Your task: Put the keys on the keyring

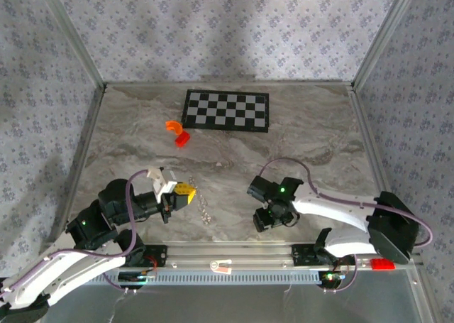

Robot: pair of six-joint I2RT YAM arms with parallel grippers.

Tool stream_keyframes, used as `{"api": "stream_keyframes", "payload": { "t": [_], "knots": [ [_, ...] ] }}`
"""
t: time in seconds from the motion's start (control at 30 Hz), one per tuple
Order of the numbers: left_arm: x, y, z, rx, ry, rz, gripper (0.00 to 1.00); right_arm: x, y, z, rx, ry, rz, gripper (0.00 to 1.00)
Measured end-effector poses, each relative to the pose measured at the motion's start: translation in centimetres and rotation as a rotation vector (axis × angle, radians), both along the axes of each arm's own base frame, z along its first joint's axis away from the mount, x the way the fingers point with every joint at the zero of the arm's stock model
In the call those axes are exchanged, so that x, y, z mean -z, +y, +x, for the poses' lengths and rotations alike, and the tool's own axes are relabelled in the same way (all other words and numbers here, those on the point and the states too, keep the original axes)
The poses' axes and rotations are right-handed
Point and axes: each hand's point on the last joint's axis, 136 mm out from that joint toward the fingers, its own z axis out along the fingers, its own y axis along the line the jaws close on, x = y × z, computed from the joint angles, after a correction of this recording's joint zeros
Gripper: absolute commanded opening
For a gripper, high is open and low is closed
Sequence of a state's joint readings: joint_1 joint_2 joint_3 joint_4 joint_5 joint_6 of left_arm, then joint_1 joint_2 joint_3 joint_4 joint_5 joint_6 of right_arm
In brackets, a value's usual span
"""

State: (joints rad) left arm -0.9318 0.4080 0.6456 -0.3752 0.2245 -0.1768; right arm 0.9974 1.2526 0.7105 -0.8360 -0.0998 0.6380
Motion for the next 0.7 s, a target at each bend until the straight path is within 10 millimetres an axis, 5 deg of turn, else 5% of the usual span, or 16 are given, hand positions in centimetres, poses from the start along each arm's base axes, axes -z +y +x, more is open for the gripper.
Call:
{"api": "stream_keyframes", "payload": {
  "t": [0.7],
  "knots": [
    [0.1, -0.3, 0.2, 0.000, 0.002, 0.003, 0.00, 1.7, -0.7, -1.0, 0.016, -0.062, -0.008, 0.34]
  ]
}}
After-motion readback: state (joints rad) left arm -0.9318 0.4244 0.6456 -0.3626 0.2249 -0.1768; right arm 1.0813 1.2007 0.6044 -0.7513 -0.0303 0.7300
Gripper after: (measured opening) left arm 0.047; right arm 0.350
